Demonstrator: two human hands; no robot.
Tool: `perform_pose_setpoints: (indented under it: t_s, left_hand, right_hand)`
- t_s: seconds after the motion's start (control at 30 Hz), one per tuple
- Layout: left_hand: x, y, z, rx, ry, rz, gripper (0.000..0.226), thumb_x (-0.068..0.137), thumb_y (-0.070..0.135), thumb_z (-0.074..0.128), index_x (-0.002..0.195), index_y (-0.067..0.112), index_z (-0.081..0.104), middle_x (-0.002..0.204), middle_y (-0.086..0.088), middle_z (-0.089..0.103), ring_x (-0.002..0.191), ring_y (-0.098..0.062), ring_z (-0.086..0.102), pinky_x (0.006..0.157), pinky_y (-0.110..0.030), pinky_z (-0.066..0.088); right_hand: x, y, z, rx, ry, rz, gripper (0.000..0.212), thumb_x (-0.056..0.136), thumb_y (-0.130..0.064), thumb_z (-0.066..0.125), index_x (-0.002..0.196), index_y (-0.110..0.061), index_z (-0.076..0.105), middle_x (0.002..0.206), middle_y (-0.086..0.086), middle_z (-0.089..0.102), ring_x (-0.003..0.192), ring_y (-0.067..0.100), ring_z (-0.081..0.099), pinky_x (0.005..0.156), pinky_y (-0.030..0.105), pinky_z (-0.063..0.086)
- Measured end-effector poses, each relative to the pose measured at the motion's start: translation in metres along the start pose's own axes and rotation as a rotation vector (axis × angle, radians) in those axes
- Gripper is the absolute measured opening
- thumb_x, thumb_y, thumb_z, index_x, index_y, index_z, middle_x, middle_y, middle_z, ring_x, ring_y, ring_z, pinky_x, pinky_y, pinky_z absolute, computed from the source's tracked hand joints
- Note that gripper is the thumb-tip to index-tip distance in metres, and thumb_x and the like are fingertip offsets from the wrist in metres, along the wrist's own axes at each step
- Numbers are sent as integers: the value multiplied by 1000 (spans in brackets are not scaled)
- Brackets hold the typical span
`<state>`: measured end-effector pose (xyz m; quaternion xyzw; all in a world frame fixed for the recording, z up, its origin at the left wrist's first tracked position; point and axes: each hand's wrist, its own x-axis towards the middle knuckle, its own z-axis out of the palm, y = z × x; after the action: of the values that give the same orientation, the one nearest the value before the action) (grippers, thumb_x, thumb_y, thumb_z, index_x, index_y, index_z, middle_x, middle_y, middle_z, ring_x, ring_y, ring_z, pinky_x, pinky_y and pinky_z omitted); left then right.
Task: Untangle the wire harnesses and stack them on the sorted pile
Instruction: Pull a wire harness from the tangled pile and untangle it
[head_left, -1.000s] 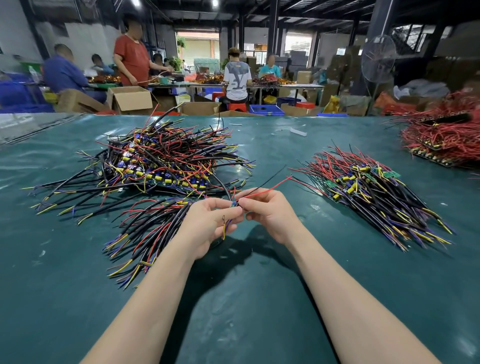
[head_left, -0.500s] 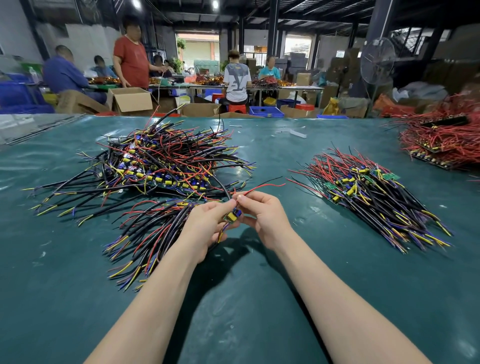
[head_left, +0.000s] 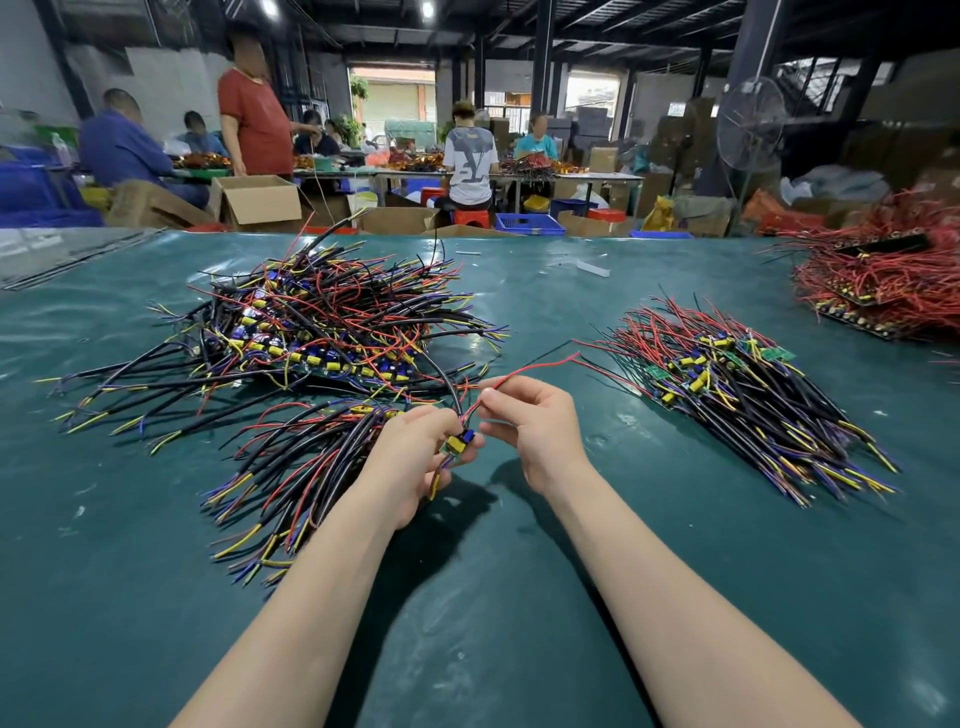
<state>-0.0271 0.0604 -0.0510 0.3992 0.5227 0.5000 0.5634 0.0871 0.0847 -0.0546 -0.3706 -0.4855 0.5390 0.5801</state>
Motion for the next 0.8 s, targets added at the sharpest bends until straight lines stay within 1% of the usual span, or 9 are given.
perform_pose_setpoints:
  t_s: [0.07,0.13,0.23,0.37,0.47,0.57,0.7,0.77,0.8]
  left_hand:
    - [-2,0,2,55,10,2,17,82,6,46,72,15,56,51,3,65,44,-2,60,33,-10,27]
    - [-3,-2,3,94,26,38,19,83,7,47,71,14,60,51,4,65,45,-2,60,35,-12,30]
    - [-6,-5,3,101,22,85,20,84,8,52,67,13,62,53,3,65,48,-6,61,37,-13,38]
    - [-8,-6,3,90,13,92,20,86,11,56,68,12,62,55,1,65,46,-8,61,39,-14,42]
    - [-7,-5,0,141,14,68,19,83,8,58,65,10,63,51,0,64,45,-10,57,35,-12,33]
    - [-7,-1,-2,263,-11,46,18,80,12,60,63,12,66,50,3,64,39,-3,52,36,-13,27]
    - [-8,3,-5,304,-85,18,27,83,12,58,58,15,67,52,2,64,39,-2,51,35,-11,25]
    - [-10,3,-4,306,-81,20,25,84,13,58,61,16,68,54,4,66,40,-1,52,34,-12,25]
    - [-10,2,-2,302,-78,28,21,84,13,58,66,17,68,56,5,67,40,0,52,34,-12,25]
  right_hand:
    - [0,-1,-1,2,28,6,24,84,11,54,68,-6,60,44,-6,57,41,2,54,47,15,50]
    - [1,-3,-2,-3,24,28,24,84,12,54,68,-5,61,41,-6,56,39,2,53,45,16,50]
    - [2,-6,-4,10,37,83,21,84,10,55,69,-4,61,41,-4,56,38,4,53,42,16,48]
    - [3,-7,-6,34,2,156,19,85,5,57,71,-7,61,46,-5,61,43,4,59,43,15,48]
    - [3,-7,-7,-4,-52,156,17,86,1,57,73,-7,62,51,-5,64,46,5,61,45,16,49]
    - [3,-9,-9,-35,-76,126,17,88,-1,57,73,-7,62,51,-5,62,45,5,59,46,18,50]
    - [3,-8,-9,-57,-19,83,20,86,3,58,68,-5,61,45,-4,56,38,3,52,43,16,48]
    - [3,-7,-10,-23,9,88,20,85,5,58,68,-4,61,44,-3,56,37,3,51,42,15,47]
    - [3,-8,-12,-4,14,98,19,85,5,58,68,-4,61,44,-2,56,37,3,52,42,15,46]
